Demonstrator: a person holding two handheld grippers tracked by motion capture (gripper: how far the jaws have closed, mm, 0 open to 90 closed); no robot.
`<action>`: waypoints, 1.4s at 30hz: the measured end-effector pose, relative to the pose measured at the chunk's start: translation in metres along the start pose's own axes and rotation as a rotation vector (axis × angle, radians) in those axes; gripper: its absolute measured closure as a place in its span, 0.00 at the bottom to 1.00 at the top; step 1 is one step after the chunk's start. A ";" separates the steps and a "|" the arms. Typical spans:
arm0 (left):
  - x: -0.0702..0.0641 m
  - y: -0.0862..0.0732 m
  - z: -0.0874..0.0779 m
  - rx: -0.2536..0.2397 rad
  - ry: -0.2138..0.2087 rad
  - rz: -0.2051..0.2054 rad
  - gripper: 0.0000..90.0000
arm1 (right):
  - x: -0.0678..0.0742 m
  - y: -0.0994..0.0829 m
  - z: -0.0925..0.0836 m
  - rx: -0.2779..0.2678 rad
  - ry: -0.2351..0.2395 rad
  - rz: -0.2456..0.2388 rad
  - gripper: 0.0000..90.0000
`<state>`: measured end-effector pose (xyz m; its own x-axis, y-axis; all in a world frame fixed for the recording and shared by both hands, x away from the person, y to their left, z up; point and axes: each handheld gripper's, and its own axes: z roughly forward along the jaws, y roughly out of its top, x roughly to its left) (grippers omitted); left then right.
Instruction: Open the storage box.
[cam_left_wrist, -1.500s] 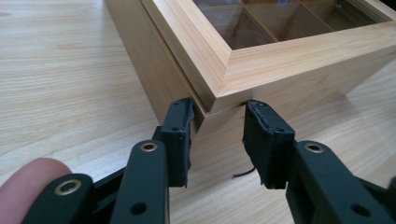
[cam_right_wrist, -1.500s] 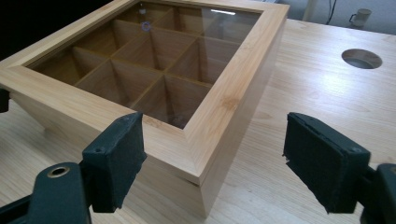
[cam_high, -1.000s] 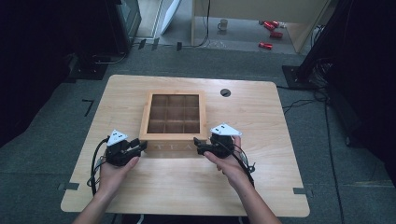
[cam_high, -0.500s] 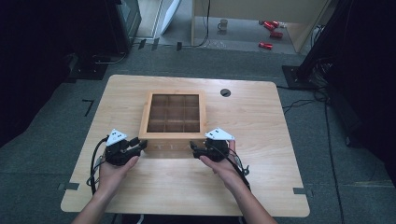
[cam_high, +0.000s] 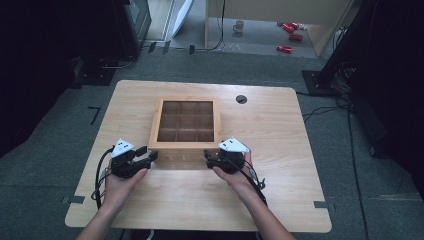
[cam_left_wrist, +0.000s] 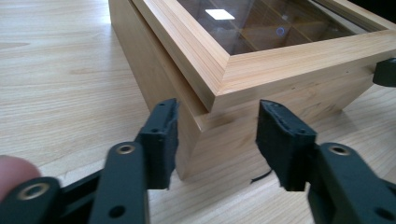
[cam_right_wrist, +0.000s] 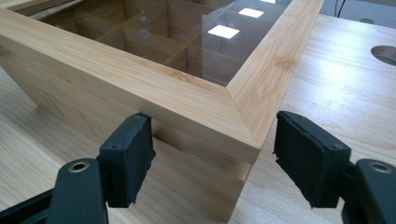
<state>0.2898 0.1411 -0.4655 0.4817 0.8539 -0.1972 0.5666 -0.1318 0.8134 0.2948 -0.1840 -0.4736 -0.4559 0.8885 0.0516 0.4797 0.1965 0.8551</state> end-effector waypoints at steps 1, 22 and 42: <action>0.000 -0.001 -0.001 0.003 0.007 0.003 0.48 | 0.000 0.000 0.000 -0.001 0.000 0.000 0.32; 0.022 -0.045 0.016 0.188 0.181 0.108 0.21 | -0.002 0.037 -0.019 -0.088 -0.013 -0.048 0.31; 0.018 -0.048 0.018 0.176 0.205 0.104 0.18 | -0.022 0.093 -0.030 -0.213 -0.055 -0.115 0.30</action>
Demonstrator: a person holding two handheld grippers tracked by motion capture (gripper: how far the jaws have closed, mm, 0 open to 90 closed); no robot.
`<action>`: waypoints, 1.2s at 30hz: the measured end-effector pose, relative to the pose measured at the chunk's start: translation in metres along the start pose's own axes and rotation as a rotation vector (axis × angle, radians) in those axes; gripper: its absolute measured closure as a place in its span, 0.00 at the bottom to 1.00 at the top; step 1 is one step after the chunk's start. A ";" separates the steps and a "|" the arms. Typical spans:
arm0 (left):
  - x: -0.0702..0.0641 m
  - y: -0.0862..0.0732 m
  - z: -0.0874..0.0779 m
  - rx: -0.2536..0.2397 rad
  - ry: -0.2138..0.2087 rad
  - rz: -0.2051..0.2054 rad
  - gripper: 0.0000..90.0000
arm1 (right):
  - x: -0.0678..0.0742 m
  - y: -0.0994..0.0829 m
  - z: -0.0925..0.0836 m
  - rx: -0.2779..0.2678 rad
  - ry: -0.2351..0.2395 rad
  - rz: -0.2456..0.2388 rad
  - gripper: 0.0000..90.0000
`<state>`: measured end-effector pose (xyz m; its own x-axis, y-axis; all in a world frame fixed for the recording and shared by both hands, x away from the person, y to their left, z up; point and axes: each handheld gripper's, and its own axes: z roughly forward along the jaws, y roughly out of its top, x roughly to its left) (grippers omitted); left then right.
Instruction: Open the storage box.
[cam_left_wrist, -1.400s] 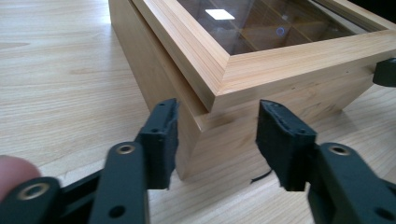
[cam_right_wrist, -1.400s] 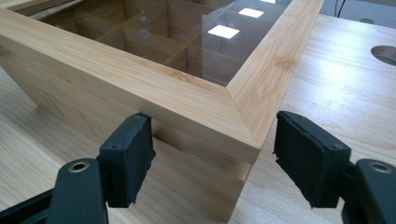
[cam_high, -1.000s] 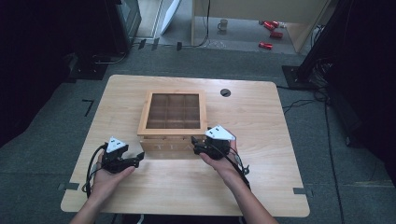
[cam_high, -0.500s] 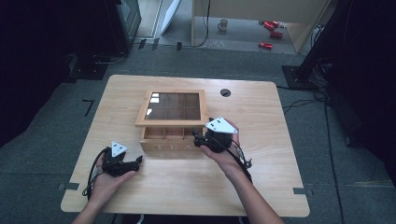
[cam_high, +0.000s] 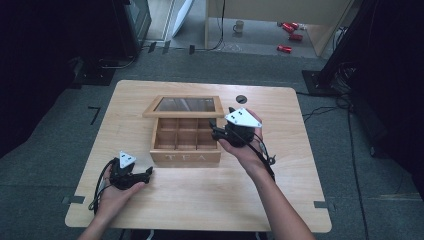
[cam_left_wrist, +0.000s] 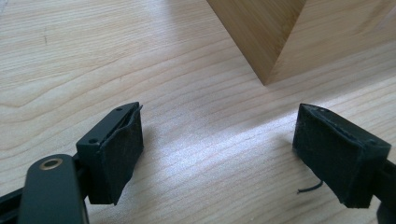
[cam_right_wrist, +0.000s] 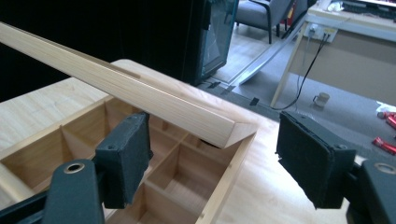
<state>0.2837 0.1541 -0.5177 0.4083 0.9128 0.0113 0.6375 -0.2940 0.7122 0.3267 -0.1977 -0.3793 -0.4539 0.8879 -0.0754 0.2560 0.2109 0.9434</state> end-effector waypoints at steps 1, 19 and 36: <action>0.000 0.000 0.000 0.000 0.000 0.000 0.18 | -0.002 0.002 0.002 -0.002 0.001 -0.003 0.30; 0.001 0.000 0.000 0.000 -0.005 -0.005 0.18 | -0.032 0.030 0.043 -0.033 0.032 -0.014 0.38; 0.001 0.000 -0.001 -0.001 -0.010 -0.010 0.18 | -0.037 0.048 0.062 -0.073 0.014 -0.002 0.55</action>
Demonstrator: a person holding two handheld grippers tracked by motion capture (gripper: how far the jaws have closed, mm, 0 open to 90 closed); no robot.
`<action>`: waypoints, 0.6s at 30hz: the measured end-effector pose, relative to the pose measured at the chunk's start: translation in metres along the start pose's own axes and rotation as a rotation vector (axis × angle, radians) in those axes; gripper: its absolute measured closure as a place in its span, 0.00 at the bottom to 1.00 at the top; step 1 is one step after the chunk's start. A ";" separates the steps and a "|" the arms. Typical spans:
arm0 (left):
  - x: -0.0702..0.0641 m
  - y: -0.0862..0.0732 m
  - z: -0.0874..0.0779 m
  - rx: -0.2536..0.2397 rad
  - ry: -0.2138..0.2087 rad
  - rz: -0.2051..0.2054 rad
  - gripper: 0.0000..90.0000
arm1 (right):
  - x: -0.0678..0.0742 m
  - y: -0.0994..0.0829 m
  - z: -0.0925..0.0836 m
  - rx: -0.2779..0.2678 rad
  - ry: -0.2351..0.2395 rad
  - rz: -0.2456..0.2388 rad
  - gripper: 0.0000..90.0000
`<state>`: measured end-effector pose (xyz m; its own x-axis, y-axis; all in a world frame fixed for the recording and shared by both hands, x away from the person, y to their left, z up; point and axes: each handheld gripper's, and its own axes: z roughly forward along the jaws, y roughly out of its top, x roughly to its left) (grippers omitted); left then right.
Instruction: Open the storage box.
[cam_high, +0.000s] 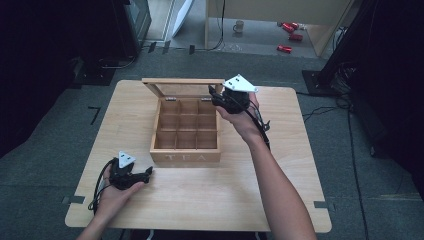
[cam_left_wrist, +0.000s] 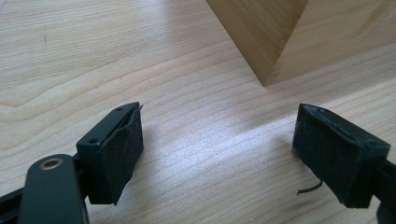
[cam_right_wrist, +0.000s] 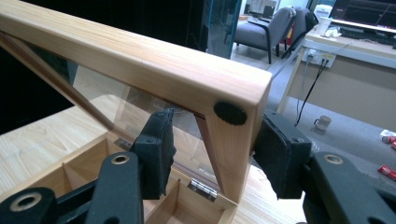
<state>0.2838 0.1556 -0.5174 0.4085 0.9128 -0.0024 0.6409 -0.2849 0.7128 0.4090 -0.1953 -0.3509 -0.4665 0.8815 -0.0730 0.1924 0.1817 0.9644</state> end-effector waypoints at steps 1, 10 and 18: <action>0.000 0.000 0.000 0.000 0.000 0.000 0.18 | 0.000 0.001 0.001 0.002 -0.005 0.007 0.55; 0.000 0.000 0.000 -0.002 -0.003 -0.004 0.18 | -0.002 0.005 0.007 -0.009 -0.025 0.006 0.56; 0.001 0.000 0.000 -0.002 -0.005 -0.005 0.18 | -0.010 0.004 0.008 -0.032 -0.002 -0.017 0.62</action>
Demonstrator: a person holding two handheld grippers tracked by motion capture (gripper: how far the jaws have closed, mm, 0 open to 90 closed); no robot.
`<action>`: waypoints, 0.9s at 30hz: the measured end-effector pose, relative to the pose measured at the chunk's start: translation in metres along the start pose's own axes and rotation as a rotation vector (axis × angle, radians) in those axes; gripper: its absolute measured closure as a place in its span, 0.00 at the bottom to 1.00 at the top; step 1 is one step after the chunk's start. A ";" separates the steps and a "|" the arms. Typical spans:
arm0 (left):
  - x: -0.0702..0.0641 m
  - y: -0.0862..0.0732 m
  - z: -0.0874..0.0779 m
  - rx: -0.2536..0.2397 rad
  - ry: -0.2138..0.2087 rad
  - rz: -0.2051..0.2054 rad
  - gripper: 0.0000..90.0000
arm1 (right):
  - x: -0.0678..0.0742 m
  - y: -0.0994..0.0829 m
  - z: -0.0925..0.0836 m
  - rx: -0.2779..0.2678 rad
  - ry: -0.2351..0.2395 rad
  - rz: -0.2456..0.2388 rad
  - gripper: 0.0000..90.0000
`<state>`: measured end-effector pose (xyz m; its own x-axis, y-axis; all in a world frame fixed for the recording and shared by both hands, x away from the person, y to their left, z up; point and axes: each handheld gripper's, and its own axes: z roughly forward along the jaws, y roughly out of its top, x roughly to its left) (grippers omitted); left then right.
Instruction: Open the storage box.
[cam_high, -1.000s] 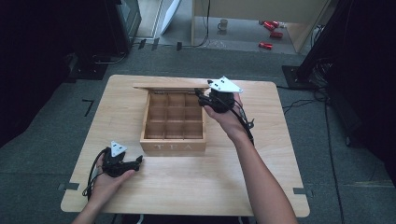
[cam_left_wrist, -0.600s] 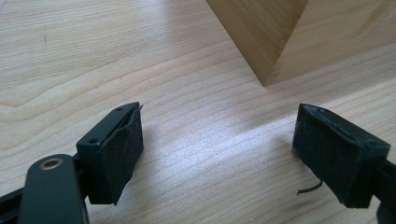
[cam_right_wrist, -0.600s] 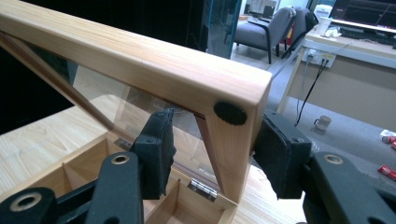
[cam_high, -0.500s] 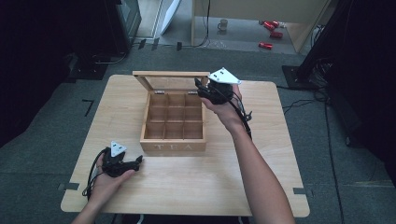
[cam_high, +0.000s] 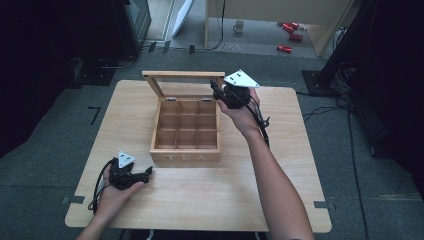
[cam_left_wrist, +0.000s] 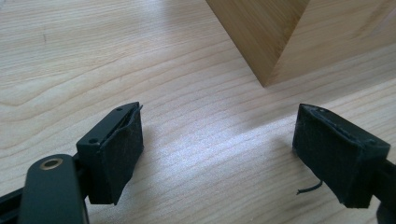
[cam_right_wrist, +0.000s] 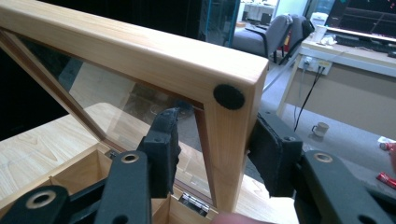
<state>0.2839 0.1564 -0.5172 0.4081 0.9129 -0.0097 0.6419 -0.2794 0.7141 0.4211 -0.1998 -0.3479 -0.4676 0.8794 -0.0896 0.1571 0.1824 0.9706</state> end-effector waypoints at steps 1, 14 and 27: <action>0.000 0.000 0.000 0.000 0.000 0.000 0.18 | 0.000 0.000 0.000 -0.001 0.001 -0.004 0.63; 0.001 0.000 0.000 -0.002 -0.005 -0.005 0.18 | -0.003 -0.002 -0.001 -0.009 0.019 -0.032 0.65; 0.001 0.000 0.000 -0.004 -0.008 -0.008 0.18 | -0.007 0.000 0.000 -0.027 -0.014 0.016 0.73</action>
<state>0.2841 0.1576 -0.5172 0.4084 0.9126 -0.0208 0.6427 -0.2713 0.7165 0.4246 -0.2064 -0.3477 -0.4534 0.8880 -0.0772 0.1404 0.1567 0.9776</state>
